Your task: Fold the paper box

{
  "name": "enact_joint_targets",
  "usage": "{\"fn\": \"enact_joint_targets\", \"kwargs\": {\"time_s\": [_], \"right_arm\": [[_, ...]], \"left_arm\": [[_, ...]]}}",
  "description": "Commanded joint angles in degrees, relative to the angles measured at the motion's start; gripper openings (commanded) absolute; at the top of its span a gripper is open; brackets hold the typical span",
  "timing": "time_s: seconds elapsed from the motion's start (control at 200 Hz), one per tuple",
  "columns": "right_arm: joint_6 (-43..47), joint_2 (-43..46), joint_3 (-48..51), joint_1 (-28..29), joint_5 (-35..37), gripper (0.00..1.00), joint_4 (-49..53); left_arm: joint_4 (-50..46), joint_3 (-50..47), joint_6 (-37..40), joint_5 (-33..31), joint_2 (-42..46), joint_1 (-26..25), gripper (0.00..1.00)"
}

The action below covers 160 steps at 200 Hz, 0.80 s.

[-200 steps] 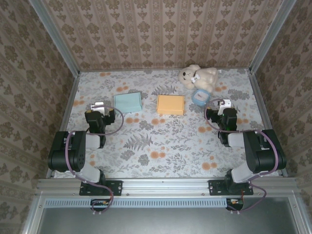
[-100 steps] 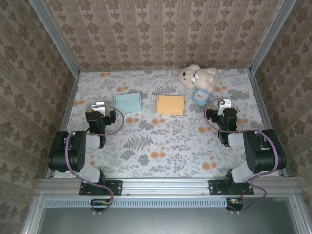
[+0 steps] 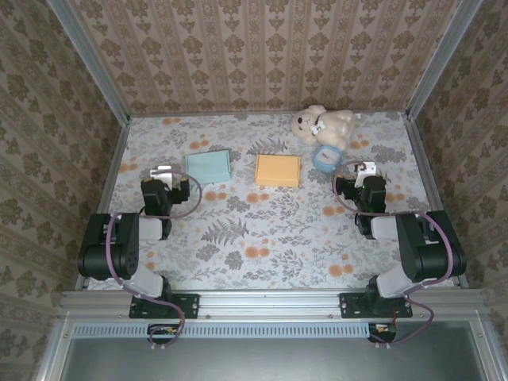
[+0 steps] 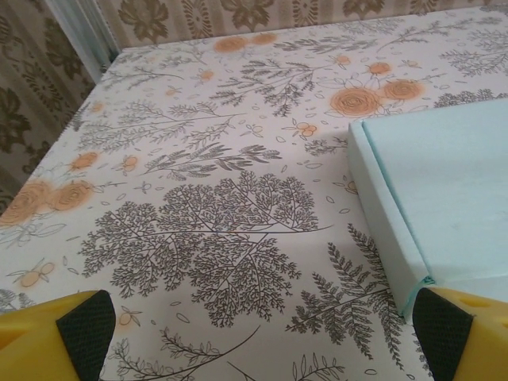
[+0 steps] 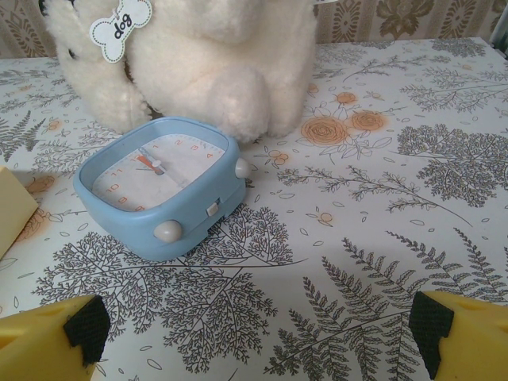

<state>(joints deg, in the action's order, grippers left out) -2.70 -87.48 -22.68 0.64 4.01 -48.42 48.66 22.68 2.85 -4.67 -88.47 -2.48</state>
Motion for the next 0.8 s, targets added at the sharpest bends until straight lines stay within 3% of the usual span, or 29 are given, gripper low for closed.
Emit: {"fn": "enact_joint_targets", "kwargs": {"time_s": [0.0,0.795], "right_arm": [[0.8,0.0,-1.0,0.1,-0.9,1.00,0.0],[0.9,0.0,-1.0,0.1,-0.9,1.00,0.1]], "left_arm": [[-1.8,1.5,1.1,4.1,0.8,0.7,1.00],[-2.0,1.7,0.2,6.7,0.8,2.3,1.00]]}}
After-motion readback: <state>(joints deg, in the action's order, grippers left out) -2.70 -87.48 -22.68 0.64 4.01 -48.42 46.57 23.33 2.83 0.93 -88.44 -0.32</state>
